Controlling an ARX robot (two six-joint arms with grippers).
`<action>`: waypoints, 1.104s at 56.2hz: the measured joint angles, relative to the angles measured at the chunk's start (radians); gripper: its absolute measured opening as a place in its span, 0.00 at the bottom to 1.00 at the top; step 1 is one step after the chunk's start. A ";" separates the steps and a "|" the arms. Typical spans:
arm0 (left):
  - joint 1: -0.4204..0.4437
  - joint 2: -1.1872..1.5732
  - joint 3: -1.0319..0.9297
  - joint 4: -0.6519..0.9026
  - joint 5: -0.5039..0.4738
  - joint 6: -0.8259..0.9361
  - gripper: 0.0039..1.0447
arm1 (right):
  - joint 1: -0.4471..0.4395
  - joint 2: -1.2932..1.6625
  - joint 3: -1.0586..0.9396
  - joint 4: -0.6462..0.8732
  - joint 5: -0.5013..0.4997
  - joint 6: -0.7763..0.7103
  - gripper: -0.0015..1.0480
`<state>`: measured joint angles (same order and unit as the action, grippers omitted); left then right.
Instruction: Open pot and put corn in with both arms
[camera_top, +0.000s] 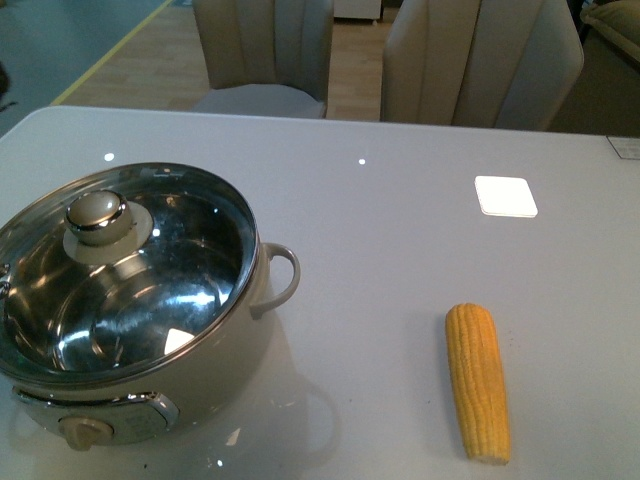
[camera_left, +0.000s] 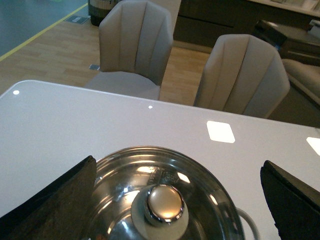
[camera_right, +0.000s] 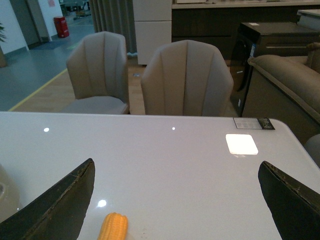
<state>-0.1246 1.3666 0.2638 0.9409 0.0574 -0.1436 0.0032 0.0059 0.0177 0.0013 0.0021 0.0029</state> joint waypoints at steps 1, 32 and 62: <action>-0.003 0.037 0.012 0.016 -0.002 0.006 0.94 | 0.000 0.000 0.000 0.000 0.000 0.000 0.92; -0.070 0.608 0.214 0.238 -0.078 0.116 0.94 | 0.000 0.000 0.000 0.000 0.000 0.000 0.92; -0.075 0.729 0.277 0.260 -0.112 0.121 0.87 | 0.000 0.000 0.000 0.000 0.000 0.000 0.92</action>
<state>-0.1993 2.0956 0.5411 1.2007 -0.0544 -0.0227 0.0032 0.0059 0.0177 0.0013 0.0021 0.0029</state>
